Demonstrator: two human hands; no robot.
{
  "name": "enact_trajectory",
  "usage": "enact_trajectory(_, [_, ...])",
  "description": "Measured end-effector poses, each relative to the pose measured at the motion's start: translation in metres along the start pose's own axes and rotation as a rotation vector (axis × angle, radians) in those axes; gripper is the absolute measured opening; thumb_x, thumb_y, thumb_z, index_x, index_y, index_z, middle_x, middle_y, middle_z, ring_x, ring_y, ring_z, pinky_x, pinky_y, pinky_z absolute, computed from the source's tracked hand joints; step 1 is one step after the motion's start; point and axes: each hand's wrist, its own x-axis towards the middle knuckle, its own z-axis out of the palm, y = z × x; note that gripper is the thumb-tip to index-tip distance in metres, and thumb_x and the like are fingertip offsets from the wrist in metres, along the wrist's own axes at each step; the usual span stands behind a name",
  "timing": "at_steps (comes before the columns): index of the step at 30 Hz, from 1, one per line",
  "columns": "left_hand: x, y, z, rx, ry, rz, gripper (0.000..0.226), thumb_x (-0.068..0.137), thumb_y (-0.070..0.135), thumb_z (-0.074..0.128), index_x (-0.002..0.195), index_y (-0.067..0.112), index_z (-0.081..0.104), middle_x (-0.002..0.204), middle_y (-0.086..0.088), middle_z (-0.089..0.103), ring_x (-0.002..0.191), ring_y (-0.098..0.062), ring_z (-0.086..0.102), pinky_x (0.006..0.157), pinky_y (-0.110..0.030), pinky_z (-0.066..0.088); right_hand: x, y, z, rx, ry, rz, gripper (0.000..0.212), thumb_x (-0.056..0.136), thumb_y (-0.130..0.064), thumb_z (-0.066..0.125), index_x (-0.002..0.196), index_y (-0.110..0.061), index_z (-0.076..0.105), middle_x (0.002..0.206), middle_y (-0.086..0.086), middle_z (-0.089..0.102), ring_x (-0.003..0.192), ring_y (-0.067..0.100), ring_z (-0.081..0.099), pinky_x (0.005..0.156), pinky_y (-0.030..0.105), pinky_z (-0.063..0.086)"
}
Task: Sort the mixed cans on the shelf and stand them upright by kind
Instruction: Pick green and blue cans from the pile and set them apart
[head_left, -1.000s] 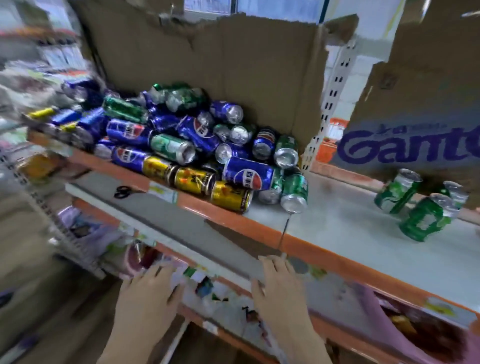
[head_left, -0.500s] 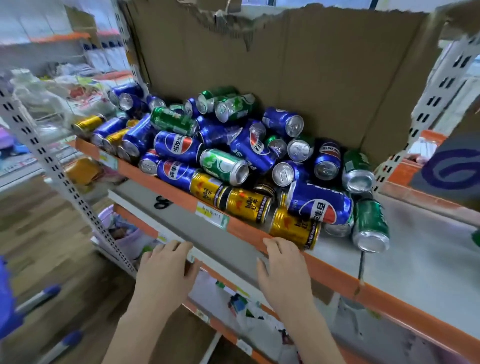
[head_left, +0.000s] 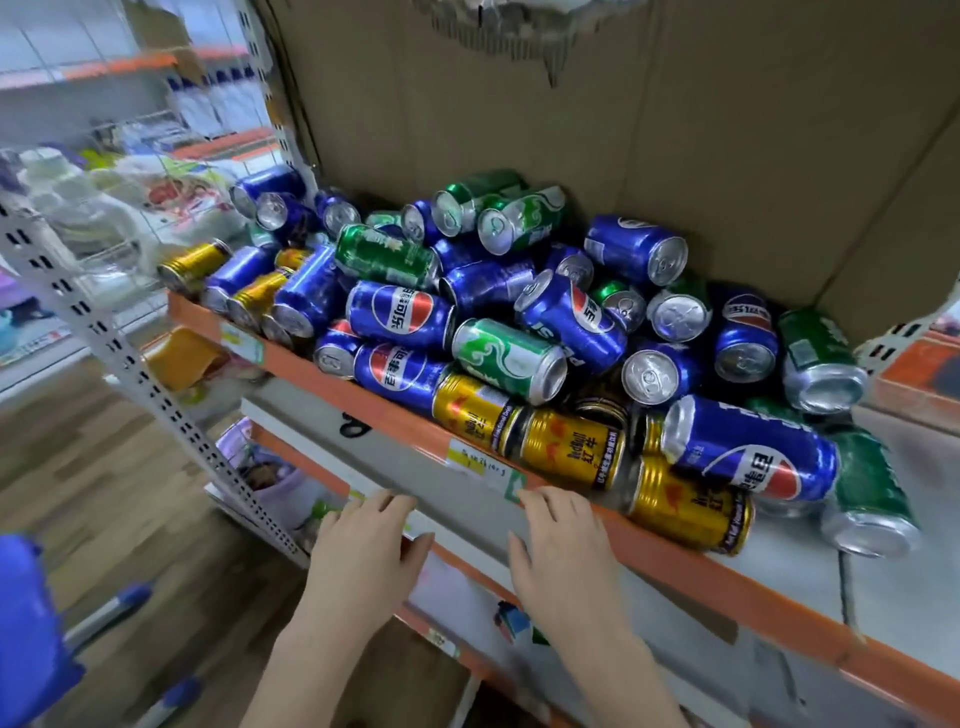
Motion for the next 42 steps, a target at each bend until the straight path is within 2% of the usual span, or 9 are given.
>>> enact_trajectory(6, [0.024, -0.067, -0.008, -0.095, -0.06, 0.091, 0.037, 0.09, 0.041, 0.053, 0.124, 0.026, 0.056, 0.118, 0.007, 0.059, 0.108, -0.015, 0.056, 0.088, -0.029, 0.045, 0.024, -0.059, 0.023, -0.05, -0.063, 0.096, 0.048, 0.051, -0.029, 0.088, 0.094, -0.015, 0.07, 0.087, 0.0, 0.068, 0.077, 0.019, 0.066, 0.063, 0.03, 0.055])
enact_trajectory(8, [0.031, -0.107, -0.018, -0.122, -0.055, 0.11, 0.031, 0.086, 0.037, 0.062, 0.112, 0.022, 0.064, 0.104, 0.003, 0.065, 0.096, -0.02, 0.062, 0.078, -0.033, 0.049, 0.035, -0.087, 0.032, -0.042, -0.073, 0.152, 0.047, 0.066, -0.03, 0.081, 0.108, -0.013, 0.067, 0.101, 0.002, 0.067, 0.093, 0.023, 0.065, 0.076, 0.036, 0.054])
enact_trajectory(11, [0.042, -0.18, -0.037, -0.1, -0.045, 0.086, 0.021, 0.082, 0.033, 0.066, 0.097, 0.018, 0.067, 0.089, 0.001, 0.064, 0.083, -0.024, 0.064, 0.067, -0.034, 0.05, 0.054, -0.137, 0.036, -0.037, -0.143, 0.175, 0.048, 0.095, -0.037, 0.044, 0.139, -0.02, 0.038, 0.138, -0.001, 0.043, 0.13, 0.02, 0.037, 0.107, 0.031, 0.029])
enact_trajectory(13, [0.046, -0.224, -0.052, -0.104, -0.042, 0.045, 0.021, 0.083, 0.032, 0.066, 0.097, 0.016, 0.066, 0.09, -0.001, 0.064, 0.084, -0.025, 0.063, 0.065, -0.034, 0.049, 0.065, -0.163, 0.039, -0.021, -0.138, 0.183, 0.047, 0.098, -0.037, 0.035, 0.142, -0.021, 0.031, 0.143, -0.003, 0.035, 0.132, 0.016, 0.03, 0.108, 0.028, 0.022])
enact_trajectory(19, [0.075, -0.302, -0.087, -0.162, -0.052, -0.026, 0.016, 0.084, 0.031, 0.063, 0.095, 0.021, 0.066, 0.09, -0.002, 0.064, 0.084, -0.028, 0.061, 0.066, -0.039, 0.05, 0.095, -0.221, 0.042, -0.029, -0.058, 0.232, 0.043, 0.095, -0.034, 0.043, 0.137, -0.02, 0.042, 0.136, -0.003, 0.044, 0.125, 0.017, 0.037, 0.102, 0.03, 0.029])
enact_trajectory(30, [0.157, -0.294, -0.092, -0.209, -0.013, 0.127, 0.041, 0.09, 0.036, 0.056, 0.125, 0.015, 0.058, 0.122, 0.0, 0.059, 0.102, -0.018, 0.059, 0.084, -0.032, 0.046, 0.159, -0.218, 0.025, -0.019, 0.158, 0.321, 0.038, 0.087, -0.022, 0.062, 0.122, -0.008, 0.059, 0.116, 0.007, 0.06, 0.11, 0.026, 0.052, 0.092, 0.038, 0.042])
enact_trajectory(33, [0.188, -0.276, -0.097, -0.173, 0.046, 0.202, 0.038, 0.09, 0.036, 0.056, 0.123, 0.017, 0.059, 0.118, -0.001, 0.062, 0.104, -0.021, 0.058, 0.079, -0.032, 0.044, 0.18, -0.205, 0.012, -0.01, 0.258, 0.337, 0.037, 0.086, -0.02, 0.062, 0.121, -0.007, 0.059, 0.115, 0.008, 0.061, 0.11, 0.027, 0.053, 0.094, 0.038, 0.041])
enact_trajectory(36, [0.218, -0.257, -0.106, -0.182, 0.11, 0.29, 0.031, 0.086, 0.034, 0.062, 0.111, 0.015, 0.064, 0.104, -0.004, 0.065, 0.088, -0.028, 0.062, 0.066, -0.033, 0.045, 0.198, -0.197, 0.007, -0.001, 0.314, 0.348, 0.037, 0.086, -0.019, 0.063, 0.12, -0.007, 0.06, 0.114, 0.009, 0.061, 0.108, 0.028, 0.053, 0.093, 0.039, 0.042])
enact_trajectory(42, [0.258, -0.235, -0.11, -0.116, 0.165, 0.449, 0.033, 0.08, 0.029, 0.071, 0.107, 0.011, 0.067, 0.096, -0.005, 0.066, 0.083, -0.033, 0.062, 0.065, -0.037, 0.049, 0.234, -0.199, 0.005, -0.031, 0.317, 0.326, 0.038, 0.087, -0.024, 0.062, 0.122, -0.01, 0.058, 0.119, 0.005, 0.059, 0.114, 0.024, 0.05, 0.094, 0.038, 0.041])
